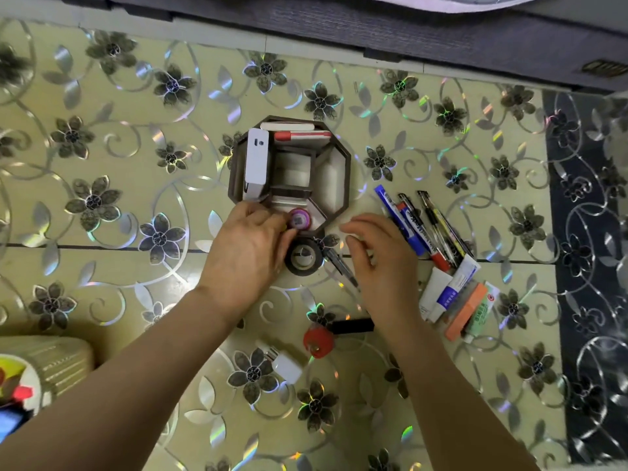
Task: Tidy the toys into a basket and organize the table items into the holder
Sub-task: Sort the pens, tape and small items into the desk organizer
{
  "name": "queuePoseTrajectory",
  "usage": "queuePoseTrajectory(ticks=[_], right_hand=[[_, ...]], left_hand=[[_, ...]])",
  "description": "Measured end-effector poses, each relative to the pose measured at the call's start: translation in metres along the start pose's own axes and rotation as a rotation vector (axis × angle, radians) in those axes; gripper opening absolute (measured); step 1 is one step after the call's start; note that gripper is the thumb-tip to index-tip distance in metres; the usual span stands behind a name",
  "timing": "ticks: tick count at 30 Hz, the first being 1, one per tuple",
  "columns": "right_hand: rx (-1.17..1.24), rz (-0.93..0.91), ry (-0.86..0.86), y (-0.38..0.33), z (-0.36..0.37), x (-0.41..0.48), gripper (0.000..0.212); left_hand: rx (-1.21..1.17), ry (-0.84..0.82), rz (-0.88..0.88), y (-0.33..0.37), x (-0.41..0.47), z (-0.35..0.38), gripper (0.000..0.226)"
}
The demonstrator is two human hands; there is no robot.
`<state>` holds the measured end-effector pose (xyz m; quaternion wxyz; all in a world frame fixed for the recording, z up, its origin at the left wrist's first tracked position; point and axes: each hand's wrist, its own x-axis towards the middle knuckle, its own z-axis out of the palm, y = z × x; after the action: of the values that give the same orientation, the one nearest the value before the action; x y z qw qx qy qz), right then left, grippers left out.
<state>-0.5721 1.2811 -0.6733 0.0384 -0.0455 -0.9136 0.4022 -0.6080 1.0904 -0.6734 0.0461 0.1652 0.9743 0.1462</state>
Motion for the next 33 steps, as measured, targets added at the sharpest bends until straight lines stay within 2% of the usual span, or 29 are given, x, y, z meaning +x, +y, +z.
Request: queuePoseTrajectory(ticks=[1, 4, 5, 9, 12, 15, 17, 19, 24, 27, 30, 33], right_hand=[[0.010, 0.014, -0.005, 0.002, -0.004, -0.004, 0.018], [0.007, 0.044, -0.057, 0.007, -0.011, -0.019, 0.018], [0.014, 0.050, -0.089, 0.008, -0.012, -0.025, 0.018], [-0.037, 0.014, -0.253, 0.011, -0.007, -0.055, 0.020], [-0.158, -0.064, -0.406, 0.010, 0.003, -0.077, 0.027], [-0.313, -0.140, -0.612, 0.011, 0.013, -0.093, 0.054], [-0.409, -0.159, -0.700, 0.014, 0.021, -0.102, 0.056], [-0.461, -0.155, -0.736, 0.018, 0.028, -0.109, 0.052], [-0.414, -0.121, -0.636, 0.021, 0.037, -0.106, 0.037], [-0.146, 0.009, -0.506, 0.001, 0.027, -0.083, 0.024], [0.095, 0.130, -0.294, -0.030, 0.015, -0.051, 0.032], [0.276, 0.163, -0.098, -0.053, 0.009, -0.020, 0.033]], left_hand=[[-0.023, 0.007, 0.001, 0.000, -0.002, 0.001, 0.023], [-0.133, 0.048, -0.025, 0.000, -0.009, 0.002, 0.051], [-0.165, 0.087, -0.023, 0.001, -0.013, 0.000, 0.053], [-0.281, 0.108, -0.003, 0.012, -0.042, 0.000, 0.035], [-0.304, -0.035, 0.044, 0.013, -0.078, 0.018, 0.034], [-0.307, -0.286, 0.106, 0.007, -0.111, 0.038, 0.051], [-0.270, -0.417, 0.145, 0.004, -0.125, 0.046, 0.055], [-0.227, -0.480, 0.178, 0.002, -0.131, 0.051, 0.048], [-0.144, -0.493, 0.218, -0.005, -0.126, 0.055, 0.049], [-0.248, -0.418, 0.167, -0.010, -0.118, 0.047, 0.049], [-0.296, -0.331, 0.086, -0.012, -0.102, 0.018, 0.037], [-0.353, -0.186, -0.018, -0.016, -0.081, -0.021, 0.023]])
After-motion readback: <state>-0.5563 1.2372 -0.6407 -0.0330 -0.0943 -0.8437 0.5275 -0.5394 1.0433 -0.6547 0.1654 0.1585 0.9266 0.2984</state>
